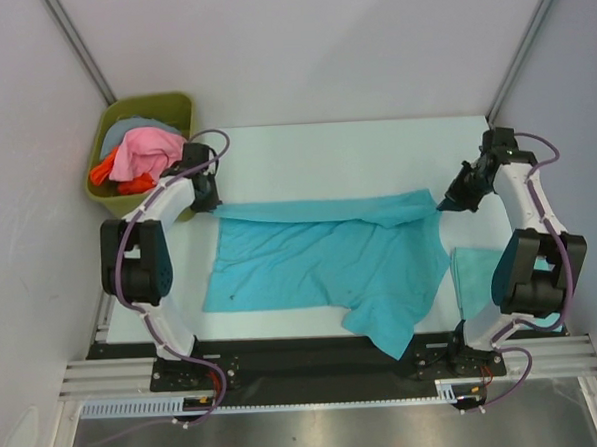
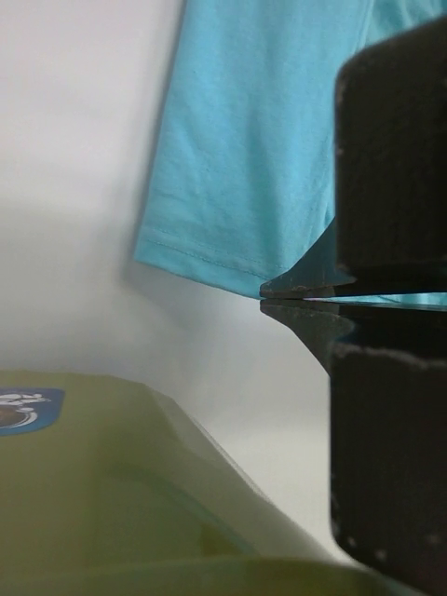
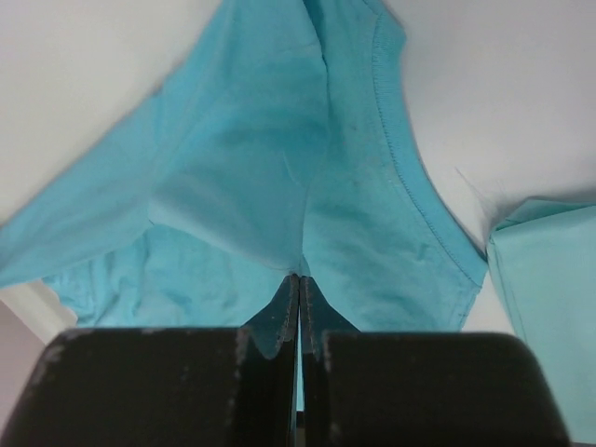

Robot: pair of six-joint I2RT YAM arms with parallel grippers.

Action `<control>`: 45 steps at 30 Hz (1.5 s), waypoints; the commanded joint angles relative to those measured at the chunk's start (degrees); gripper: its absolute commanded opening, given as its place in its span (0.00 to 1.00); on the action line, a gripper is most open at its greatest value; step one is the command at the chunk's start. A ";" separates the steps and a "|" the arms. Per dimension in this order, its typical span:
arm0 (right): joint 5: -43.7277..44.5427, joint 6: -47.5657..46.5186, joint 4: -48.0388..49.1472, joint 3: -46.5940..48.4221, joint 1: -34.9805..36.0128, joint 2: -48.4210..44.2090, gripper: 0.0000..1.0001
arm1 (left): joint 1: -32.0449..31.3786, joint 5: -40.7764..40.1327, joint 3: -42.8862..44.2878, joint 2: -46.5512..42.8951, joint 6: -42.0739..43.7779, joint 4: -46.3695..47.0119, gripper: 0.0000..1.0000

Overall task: Fold and stack the t-shirts
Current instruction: Fold the tshirt

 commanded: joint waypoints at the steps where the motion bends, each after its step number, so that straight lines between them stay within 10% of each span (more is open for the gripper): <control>1: -2.49 -0.61 -0.68 1.14 -0.40 -4.26 0.00 | -0.04 -0.17 -0.67 -4.59 1.08 -0.93 0.00; 45: 1.29 -2.37 2.83 -13.53 -2.51 -9.10 0.00 | -1.54 -1.58 -10.61 -5.21 0.91 0.74 0.00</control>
